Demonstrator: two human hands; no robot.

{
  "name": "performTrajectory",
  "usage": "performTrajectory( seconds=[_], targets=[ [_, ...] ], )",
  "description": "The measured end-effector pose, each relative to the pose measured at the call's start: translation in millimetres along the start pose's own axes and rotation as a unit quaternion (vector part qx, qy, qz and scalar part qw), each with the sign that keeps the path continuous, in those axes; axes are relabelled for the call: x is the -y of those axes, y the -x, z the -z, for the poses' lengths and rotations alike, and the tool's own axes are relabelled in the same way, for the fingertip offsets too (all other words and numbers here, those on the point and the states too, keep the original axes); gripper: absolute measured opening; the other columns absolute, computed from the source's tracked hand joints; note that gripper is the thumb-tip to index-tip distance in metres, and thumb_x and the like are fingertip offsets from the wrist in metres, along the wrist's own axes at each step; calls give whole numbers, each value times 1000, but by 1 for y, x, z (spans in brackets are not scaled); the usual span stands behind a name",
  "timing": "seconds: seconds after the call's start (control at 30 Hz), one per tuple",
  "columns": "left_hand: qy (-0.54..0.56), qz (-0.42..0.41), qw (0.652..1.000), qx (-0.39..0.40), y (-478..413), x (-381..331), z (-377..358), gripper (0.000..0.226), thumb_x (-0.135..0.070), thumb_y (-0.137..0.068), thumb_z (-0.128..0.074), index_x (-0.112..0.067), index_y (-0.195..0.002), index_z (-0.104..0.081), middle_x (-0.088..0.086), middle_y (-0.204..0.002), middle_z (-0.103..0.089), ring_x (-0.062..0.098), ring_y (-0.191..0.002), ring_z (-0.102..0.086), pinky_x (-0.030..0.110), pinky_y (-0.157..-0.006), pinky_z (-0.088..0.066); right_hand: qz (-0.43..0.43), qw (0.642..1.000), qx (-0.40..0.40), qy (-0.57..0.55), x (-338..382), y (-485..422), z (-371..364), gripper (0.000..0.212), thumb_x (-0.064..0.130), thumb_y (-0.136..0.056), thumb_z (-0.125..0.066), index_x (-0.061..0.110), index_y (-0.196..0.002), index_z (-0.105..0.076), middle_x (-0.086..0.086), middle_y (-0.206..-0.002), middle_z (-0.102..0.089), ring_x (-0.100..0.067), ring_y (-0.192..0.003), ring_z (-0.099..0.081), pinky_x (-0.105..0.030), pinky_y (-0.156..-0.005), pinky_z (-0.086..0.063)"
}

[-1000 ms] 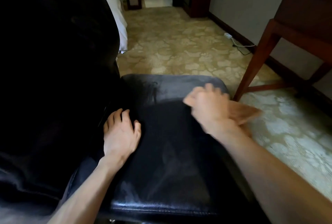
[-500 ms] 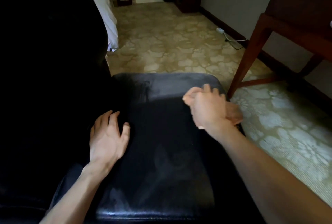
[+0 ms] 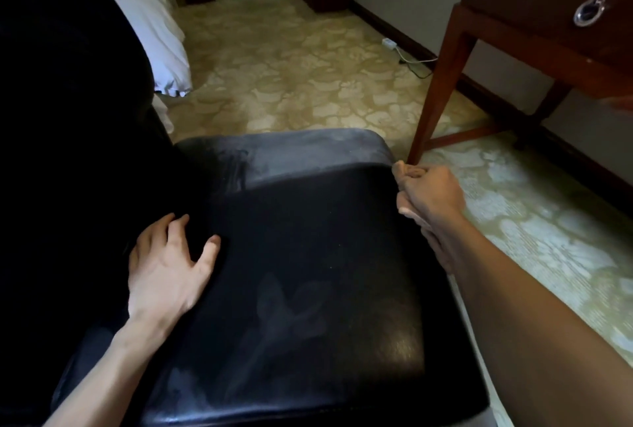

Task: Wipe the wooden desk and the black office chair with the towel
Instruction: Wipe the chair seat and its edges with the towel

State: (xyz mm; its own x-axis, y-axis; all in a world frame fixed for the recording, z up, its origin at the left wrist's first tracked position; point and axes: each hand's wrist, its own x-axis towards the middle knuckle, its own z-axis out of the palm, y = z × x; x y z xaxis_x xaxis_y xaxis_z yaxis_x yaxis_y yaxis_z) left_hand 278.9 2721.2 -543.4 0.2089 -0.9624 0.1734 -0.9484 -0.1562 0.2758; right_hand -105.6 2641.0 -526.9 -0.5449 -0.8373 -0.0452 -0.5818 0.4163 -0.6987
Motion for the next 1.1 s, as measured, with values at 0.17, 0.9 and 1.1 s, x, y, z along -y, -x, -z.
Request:
performTrajectory(
  seconds=[0.17, 0.9, 1.1],
  targets=[
    [-19, -1, 1000, 2, 2, -2, 0, 95, -80, -80, -35, -11, -142, -54, 14, -152, -48, 37, -141, -38, 53, -115, -32, -64, 989, 77, -111, -20, -9, 10, 27, 39, -94, -69, 18, -78, -74, -1, -77, -72, -22, -79, -68, -36, -79, -55],
    [-75, -9, 997, -2, 2, -11, -5, 91, -75, -86, -30, -3, -135, -55, 24, -142, -52, 45, -129, -45, 60, -102, -39, 115, 983, 12, 146, 34, -6, -3, 28, 51, -95, -58, 32, -106, -75, 2, -107, -70, -26, -94, -66, -40, -86, -51],
    [-79, -5, 997, 7, 1, -10, -5, 91, -77, -86, -29, -6, -136, -54, 21, -145, -51, 43, -131, -44, 57, -104, -38, 289, 898, 14, 330, 103, 74, -45, 42, 34, -90, -63, 14, -127, -65, -10, -126, -56, -34, -103, -64, -42, -87, -45]
  ],
)
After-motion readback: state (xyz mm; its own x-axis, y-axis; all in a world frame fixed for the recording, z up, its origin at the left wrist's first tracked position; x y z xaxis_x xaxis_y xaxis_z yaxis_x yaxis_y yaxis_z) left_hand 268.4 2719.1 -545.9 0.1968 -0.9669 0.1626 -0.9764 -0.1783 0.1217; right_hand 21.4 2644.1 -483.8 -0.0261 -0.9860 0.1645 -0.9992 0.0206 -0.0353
